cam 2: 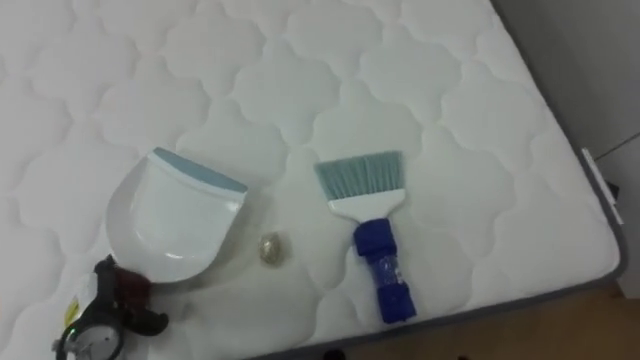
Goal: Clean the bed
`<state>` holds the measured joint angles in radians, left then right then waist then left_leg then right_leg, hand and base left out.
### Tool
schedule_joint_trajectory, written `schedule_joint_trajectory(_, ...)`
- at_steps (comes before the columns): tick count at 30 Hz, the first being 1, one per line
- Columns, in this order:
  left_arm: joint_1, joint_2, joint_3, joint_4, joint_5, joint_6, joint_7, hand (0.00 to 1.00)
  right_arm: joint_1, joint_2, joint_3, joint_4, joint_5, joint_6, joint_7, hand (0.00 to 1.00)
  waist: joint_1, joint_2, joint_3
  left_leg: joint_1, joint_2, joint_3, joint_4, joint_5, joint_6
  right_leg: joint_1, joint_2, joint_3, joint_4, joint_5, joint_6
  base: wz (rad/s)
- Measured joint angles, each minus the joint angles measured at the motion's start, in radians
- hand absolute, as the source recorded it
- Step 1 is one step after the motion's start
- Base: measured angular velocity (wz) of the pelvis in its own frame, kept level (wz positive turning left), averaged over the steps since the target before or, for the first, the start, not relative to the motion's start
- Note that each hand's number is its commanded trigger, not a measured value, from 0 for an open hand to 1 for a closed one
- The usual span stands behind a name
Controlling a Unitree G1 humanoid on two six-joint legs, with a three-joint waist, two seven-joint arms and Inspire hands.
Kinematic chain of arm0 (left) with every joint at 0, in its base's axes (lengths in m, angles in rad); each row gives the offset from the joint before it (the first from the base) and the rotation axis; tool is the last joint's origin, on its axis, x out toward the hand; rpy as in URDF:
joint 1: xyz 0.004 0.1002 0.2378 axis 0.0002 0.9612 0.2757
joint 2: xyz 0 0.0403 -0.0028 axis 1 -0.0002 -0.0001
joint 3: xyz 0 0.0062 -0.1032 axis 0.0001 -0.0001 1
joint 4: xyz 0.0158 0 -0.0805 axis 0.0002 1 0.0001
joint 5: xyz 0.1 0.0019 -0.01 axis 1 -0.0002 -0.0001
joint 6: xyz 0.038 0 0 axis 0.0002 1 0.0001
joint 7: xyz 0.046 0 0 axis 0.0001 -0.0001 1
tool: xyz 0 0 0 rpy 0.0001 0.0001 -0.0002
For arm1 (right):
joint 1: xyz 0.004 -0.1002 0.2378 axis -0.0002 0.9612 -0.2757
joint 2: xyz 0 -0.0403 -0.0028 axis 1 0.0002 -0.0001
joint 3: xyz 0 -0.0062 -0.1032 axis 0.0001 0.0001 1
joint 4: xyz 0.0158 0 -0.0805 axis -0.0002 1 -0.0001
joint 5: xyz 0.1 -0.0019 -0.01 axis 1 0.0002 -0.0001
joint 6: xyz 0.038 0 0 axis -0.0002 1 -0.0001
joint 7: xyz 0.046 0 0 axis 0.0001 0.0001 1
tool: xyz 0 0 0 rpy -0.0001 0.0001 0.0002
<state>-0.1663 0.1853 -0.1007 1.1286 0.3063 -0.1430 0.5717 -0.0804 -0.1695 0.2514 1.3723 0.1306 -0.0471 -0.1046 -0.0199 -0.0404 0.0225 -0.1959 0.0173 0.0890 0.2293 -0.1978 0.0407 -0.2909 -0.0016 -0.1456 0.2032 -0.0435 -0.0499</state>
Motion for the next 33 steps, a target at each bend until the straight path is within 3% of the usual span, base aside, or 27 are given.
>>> schedule_joint_trajectory(5,0.004,0.001,-0.001,0.002,-0.002,0.014,0.007,1.00,-0.023,0.001,0.003,-0.014,0.022,0.004,0.011,0.00,0.000,0.005,0.0002,0.001,-0.011,0.001,0.001,0.000,0.004,0.007,-0.009,-0.023,0.001,-0.001,0.001,0.00)
schedule_joint_trajectory(15,0.051,-0.048,-0.004,0.009,-0.002,0.043,0.001,1.00,-0.017,-0.002,0.020,-0.015,0.063,0.004,0.028,0.00,-0.002,0.007,-0.0013,-0.002,-0.011,0.005,0.007,0.000,0.003,0.005,-0.008,-0.024,0.001,-0.004,0.002,0.00)
schedule_joint_trajectory(28,0.049,-0.046,-0.020,0.020,-0.001,0.051,-0.004,1.00,-0.014,-0.007,0.021,-0.018,0.065,0.001,0.030,0.00,-0.002,0.011,-0.0028,0.012,-0.012,0.001,0.007,0.000,0.003,0.010,-0.011,-0.024,0.020,-0.012,0.001,0.00)
schedule_joint_trajectory(33,0.050,-0.023,-0.011,0.034,0.011,0.053,-0.026,1.00,0.009,-0.031,0.004,-0.013,0.060,-0.006,0.032,0.00,0.000,0.025,-0.0042,0.017,-0.013,0.005,0.008,0.000,0.003,0.015,-0.008,-0.020,0.022,-0.013,0.000,0.00)
